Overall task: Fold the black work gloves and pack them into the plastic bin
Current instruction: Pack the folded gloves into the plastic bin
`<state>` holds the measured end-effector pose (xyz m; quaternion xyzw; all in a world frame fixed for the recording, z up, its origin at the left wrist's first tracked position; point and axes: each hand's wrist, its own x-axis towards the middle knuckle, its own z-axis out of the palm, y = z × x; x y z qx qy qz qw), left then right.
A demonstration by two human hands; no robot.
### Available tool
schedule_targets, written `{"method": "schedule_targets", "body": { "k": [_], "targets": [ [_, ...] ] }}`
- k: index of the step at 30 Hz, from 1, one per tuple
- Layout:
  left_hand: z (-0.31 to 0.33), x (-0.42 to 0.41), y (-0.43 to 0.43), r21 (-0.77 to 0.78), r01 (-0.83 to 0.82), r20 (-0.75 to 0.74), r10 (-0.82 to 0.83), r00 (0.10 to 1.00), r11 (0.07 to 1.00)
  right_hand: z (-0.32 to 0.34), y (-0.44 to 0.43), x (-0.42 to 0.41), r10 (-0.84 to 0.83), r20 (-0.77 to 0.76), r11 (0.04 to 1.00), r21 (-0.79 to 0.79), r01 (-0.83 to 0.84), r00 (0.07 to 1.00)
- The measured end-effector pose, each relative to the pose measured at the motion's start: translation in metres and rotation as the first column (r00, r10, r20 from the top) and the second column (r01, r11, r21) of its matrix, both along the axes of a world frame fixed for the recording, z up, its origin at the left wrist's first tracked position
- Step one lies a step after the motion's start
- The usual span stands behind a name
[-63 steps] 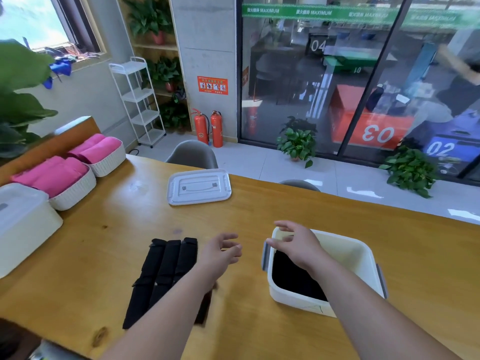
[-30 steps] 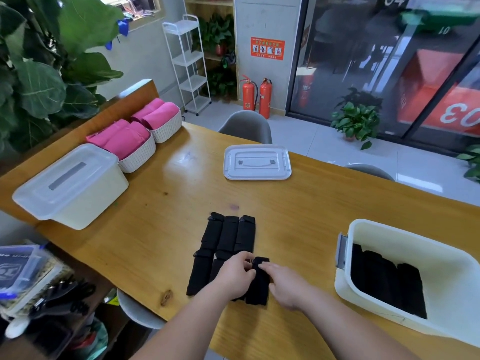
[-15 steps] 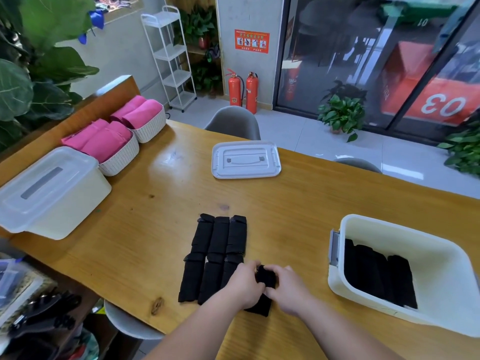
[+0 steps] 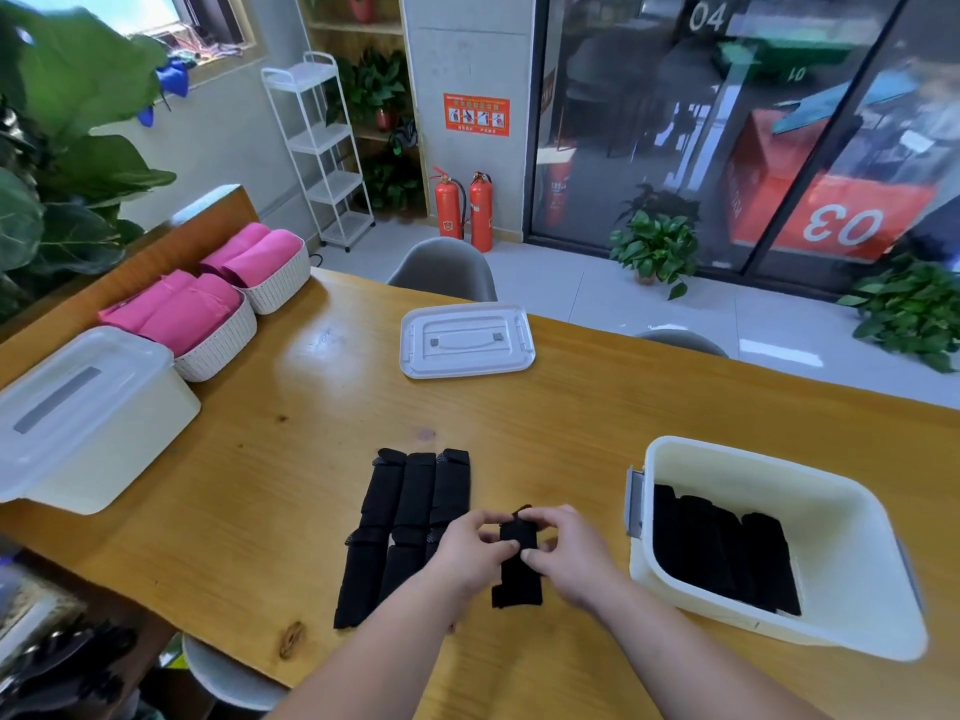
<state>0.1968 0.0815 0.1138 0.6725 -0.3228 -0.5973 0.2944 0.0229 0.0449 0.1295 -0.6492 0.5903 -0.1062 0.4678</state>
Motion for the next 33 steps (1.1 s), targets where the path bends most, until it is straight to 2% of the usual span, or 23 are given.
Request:
{"method": "schedule_targets", "body": {
  "k": [8, 12, 17, 24, 27, 33],
  "targets": [
    [0.080, -0.013, -0.040, -0.229, -0.036, -0.210, -0.013, 0.978, 0.973, 0.077, -0.024, -0.030, -0.085, 0.263, 0.987, -0.107, 0.117, 0.961],
    [0.111, -0.040, -0.059, -0.311, 0.011, -0.190, -0.074, 0.979, 0.950, 0.114, -0.030, -0.066, -0.140, 0.455, 0.988, 0.011, 0.151, 0.879],
    [0.133, -0.093, -0.073, -0.388, 0.099, -0.119, -0.156, 0.981, 0.916, 0.137, -0.029, -0.118, -0.219, 0.552, 0.970, 0.036, 0.240, 0.805],
    [0.127, -0.157, -0.080, -0.394, 0.251, -0.086, -0.308, 0.947, 0.884, 0.133, -0.021, -0.200, -0.286, 0.480, 0.952, 0.045, 0.303, 0.829],
    [0.119, -0.173, -0.079, -0.362, 0.281, -0.053, -0.321, 0.946, 0.888, 0.120, -0.018, -0.235, -0.325, 0.409, 0.944, 0.077, 0.322, 0.853],
    [0.110, -0.180, -0.070, -0.290, 0.296, -0.020, -0.315, 0.949, 0.910, 0.076, -0.021, -0.277, -0.370, 0.080, 0.929, 0.014, 0.370, 0.926]
  ]
}}
